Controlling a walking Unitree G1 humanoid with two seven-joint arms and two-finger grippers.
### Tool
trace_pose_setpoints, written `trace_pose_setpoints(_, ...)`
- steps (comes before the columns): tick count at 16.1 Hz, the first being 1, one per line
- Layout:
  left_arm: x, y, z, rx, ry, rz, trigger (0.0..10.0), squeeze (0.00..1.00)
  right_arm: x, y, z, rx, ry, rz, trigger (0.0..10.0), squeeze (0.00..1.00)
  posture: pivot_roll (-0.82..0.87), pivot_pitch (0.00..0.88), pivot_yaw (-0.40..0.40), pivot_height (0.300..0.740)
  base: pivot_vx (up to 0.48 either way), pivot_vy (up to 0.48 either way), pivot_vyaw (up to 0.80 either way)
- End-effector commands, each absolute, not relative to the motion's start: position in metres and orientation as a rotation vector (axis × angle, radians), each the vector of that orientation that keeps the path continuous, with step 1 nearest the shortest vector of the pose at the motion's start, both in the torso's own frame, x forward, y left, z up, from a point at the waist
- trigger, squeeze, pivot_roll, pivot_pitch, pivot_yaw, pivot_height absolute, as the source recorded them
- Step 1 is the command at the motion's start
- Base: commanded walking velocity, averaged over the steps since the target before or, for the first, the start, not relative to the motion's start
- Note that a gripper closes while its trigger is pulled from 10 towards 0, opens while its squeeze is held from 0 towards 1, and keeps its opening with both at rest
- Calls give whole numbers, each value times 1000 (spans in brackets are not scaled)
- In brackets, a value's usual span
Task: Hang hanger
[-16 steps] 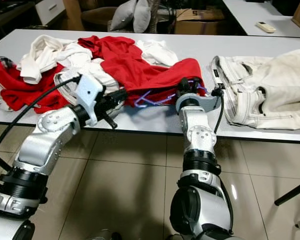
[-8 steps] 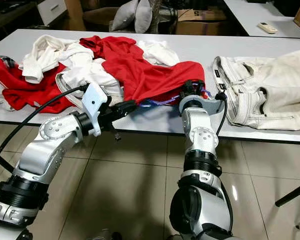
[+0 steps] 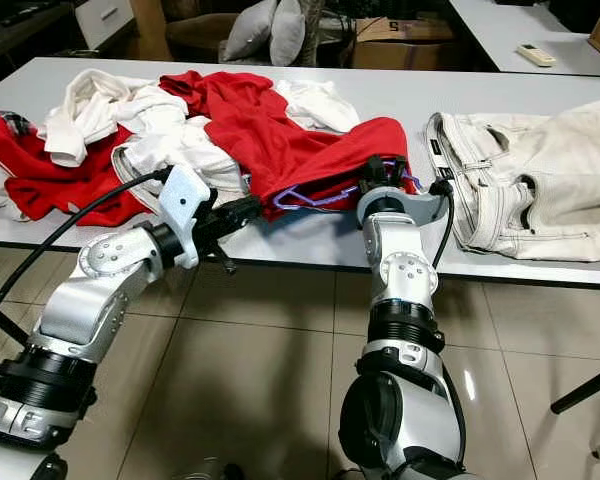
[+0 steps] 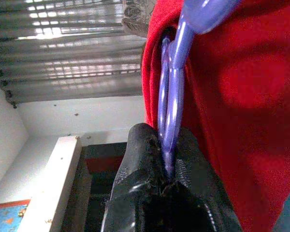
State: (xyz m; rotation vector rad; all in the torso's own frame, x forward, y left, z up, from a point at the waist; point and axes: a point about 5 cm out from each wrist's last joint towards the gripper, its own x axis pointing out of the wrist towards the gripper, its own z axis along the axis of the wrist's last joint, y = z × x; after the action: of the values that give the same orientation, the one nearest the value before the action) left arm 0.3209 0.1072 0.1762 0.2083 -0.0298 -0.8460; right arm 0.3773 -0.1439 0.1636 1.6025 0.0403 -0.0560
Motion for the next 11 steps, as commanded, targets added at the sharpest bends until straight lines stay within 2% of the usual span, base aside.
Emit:
trace_pose_setpoints(1, 322, 109, 185, 213, -61, -838, 0, 0, 377, -137, 164, 1591, 48, -36, 10000, 0, 46, 26, 41, 740, 0, 0, 0)
trace_pose_setpoints(3, 321, 109, 188, 207, -72, -848, 0, 0, 378, -137, 163, 1588, 55, -40, 10000, 0, 46, 26, 41, 740, 0, 0, 0)
trace_pose_setpoints(7, 298, 96, 185, 159, -49, -972, 0, 0, 381, -142, 160, 1612, 50, -79, 10000, 0, 48, 26, 39, 740, 0, 0, 0)
trace_pose_setpoints(11, 293, 84, 174, 186, -13, -1031, 0, 0, 390, -135, 172, 1638, 42, -57, 10000, 0, 48, 27, 31, 740, 0, 0, 0)
